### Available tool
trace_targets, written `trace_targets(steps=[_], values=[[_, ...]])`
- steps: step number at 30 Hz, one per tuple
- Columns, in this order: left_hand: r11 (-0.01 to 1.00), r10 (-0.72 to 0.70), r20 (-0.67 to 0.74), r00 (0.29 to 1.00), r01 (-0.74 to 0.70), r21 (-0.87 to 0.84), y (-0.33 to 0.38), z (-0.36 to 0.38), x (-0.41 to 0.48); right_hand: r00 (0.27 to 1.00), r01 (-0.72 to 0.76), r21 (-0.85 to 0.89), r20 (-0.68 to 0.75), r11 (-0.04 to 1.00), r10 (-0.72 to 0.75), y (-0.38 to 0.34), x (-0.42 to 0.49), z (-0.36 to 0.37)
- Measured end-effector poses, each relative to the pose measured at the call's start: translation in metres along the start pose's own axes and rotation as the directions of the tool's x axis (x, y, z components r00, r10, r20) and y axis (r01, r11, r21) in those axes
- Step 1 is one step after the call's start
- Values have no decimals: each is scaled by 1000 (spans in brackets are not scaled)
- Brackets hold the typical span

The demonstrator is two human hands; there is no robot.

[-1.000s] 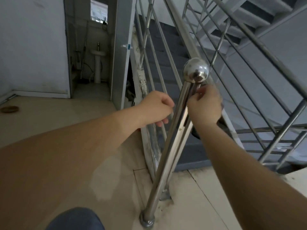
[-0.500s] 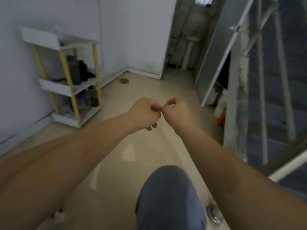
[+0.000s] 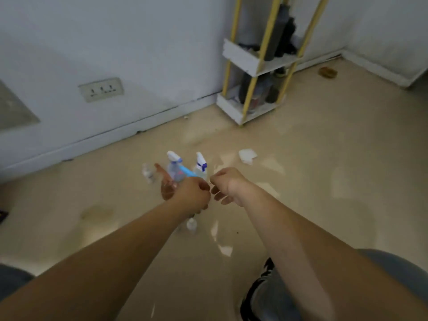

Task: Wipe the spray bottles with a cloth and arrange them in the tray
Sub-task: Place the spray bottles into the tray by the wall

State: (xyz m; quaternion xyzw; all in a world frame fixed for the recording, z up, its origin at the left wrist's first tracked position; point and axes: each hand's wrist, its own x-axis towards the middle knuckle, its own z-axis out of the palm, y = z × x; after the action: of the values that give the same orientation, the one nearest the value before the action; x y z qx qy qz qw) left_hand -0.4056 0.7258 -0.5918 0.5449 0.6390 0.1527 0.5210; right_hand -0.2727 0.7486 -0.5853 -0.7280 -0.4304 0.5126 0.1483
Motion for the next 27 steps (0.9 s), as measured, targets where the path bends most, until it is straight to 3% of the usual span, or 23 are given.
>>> trace_targets(steps=[3, 7, 9, 11, 14, 17, 20, 22, 24, 27], values=[[995, -101, -14, 995, 101, 2, -51, -11, 9, 998, -23, -58, 51, 998, 26, 7, 31, 32], [973, -228, 28, 973, 228, 24, -90, -40, 27, 993, 71, -418, 116, 906, -24, -9, 75, 38], [961, -276, -14, 961, 276, 11, -103, -56, 43, 993, 100, -503, 107, 858, -52, -26, 88, 36], [956, -293, -104, 951, 291, -29, -114, -67, 60, 992, 129, -450, 55, 884, -117, -28, 100, 43], [942, -333, -217, 917, 314, -121, -135, -67, 83, 980, 126, -237, -123, 963, -159, 1, 108, 73], [910, -405, -295, 865, 353, -216, -146, -62, 103, 990, 107, -74, -81, 991, -113, 36, 106, 99], [914, -398, -462, 792, 298, -277, -141, -73, 138, 977, 197, -285, -27, 938, -213, 47, 116, 110], [907, -399, -453, 797, 270, -323, -130, -83, 164, 961, 231, -457, -28, 859, -274, 45, 127, 113], [895, -398, -372, 839, 266, -357, -123, -86, 189, 965, 189, -435, -84, 880, -249, 43, 138, 113], [923, -344, -384, 857, 234, -304, -129, -80, 210, 926, 216, -366, -217, 905, -309, 43, 149, 122]])
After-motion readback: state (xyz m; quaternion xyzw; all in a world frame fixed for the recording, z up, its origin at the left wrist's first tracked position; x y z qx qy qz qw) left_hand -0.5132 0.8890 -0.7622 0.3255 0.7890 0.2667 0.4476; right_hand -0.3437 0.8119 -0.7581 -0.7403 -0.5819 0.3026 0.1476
